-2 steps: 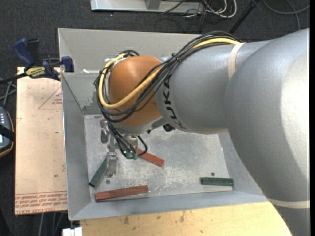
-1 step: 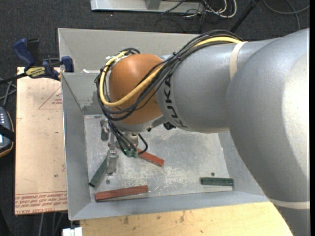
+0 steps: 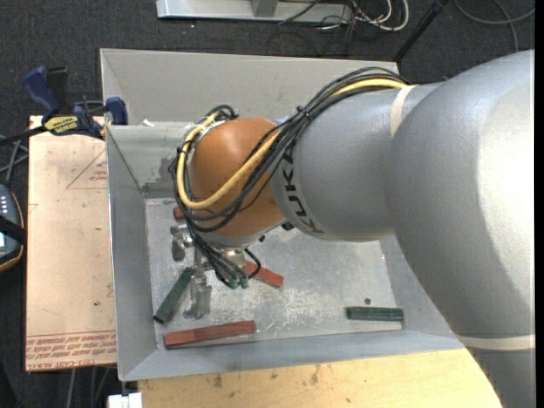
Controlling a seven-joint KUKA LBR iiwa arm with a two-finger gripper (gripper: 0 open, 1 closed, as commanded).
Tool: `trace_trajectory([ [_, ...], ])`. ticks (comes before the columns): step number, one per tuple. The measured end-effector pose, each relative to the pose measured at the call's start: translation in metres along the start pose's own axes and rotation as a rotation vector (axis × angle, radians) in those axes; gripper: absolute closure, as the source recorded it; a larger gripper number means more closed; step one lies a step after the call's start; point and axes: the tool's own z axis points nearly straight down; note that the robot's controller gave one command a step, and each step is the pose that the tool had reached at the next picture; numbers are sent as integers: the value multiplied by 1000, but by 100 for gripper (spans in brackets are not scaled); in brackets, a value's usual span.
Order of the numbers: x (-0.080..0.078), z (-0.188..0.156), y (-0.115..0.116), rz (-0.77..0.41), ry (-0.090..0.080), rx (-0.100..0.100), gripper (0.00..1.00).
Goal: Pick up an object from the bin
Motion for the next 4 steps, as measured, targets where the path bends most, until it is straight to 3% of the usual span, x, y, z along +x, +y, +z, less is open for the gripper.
trace_trajectory([
  [1,-6,57,-3,-80,9,1,100],
  [2,-6,57,-3,-80,9,1,100],
  [3,30,-8,-21,-55,9,1,100],
  [4,30,-8,-21,-55,9,1,100],
])
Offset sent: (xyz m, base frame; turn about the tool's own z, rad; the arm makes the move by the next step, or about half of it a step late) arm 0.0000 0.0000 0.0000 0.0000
